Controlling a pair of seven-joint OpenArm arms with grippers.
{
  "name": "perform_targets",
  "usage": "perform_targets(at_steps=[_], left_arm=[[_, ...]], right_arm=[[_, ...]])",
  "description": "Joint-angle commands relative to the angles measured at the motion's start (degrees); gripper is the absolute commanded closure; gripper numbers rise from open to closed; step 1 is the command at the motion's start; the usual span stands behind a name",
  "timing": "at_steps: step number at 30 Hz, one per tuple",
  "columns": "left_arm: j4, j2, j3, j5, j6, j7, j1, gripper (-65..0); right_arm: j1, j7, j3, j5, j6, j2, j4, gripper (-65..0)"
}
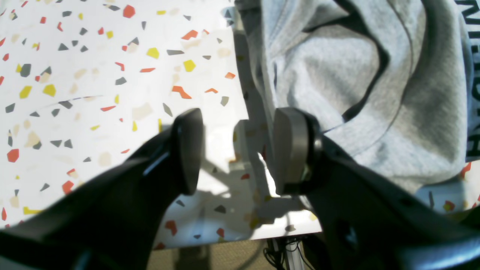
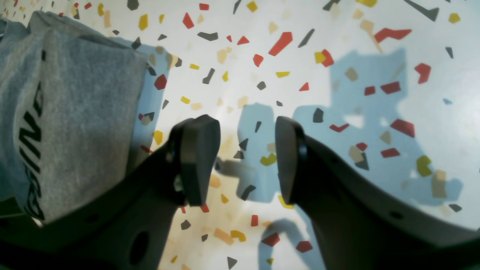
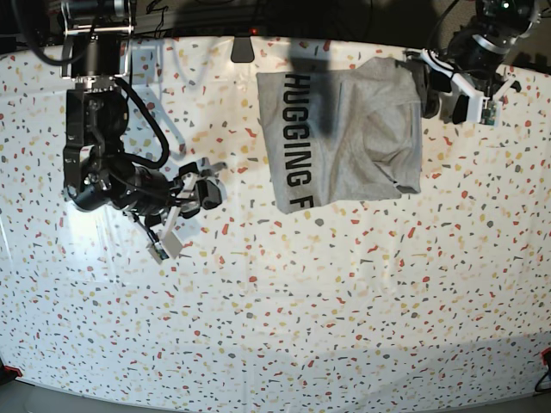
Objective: Fold the T-shirt properly
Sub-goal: 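Grasp the folded shirt's edge with the left gripper and lift it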
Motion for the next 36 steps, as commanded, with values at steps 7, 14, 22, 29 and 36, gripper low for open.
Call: perform_targets(at_steps=[7,14,22,29,36], left_arm=[[0.7,-0.2,-0.5,-3.5,-2.7,-3.7,-0.4,-29.4],[-3.4,-0.2,-0.5,-4.0,-2.8,-3.0,-1.9,-29.4],[-6.2,-0.2,-0.5,-10.0,-8.2,-3.2,-2.8,-29.1],[-7.1,-0.2,-0.5,-10.4,-8.3,-3.3,-4.3,-16.0],[-12.8,-0.3,-0.5,-10.2,-8.3,-2.8,-6.8,0.0]], right_arm=[[1.3,0.9,0.3,3.1,0.3,0.4,1.0,-28.6],[1.3,0.5,0.3,3.0,0.3,0.4,1.0,-28.6],[1.3,0.5,0.3,3.0,0.3,0.4,1.0,-28.6],[1.3,0.4,0.3,3.0,0.3,0.4,1.0,-28.6],[1.3,0.4,0.3,3.0,0.3,0.4,1.0,-28.6]])
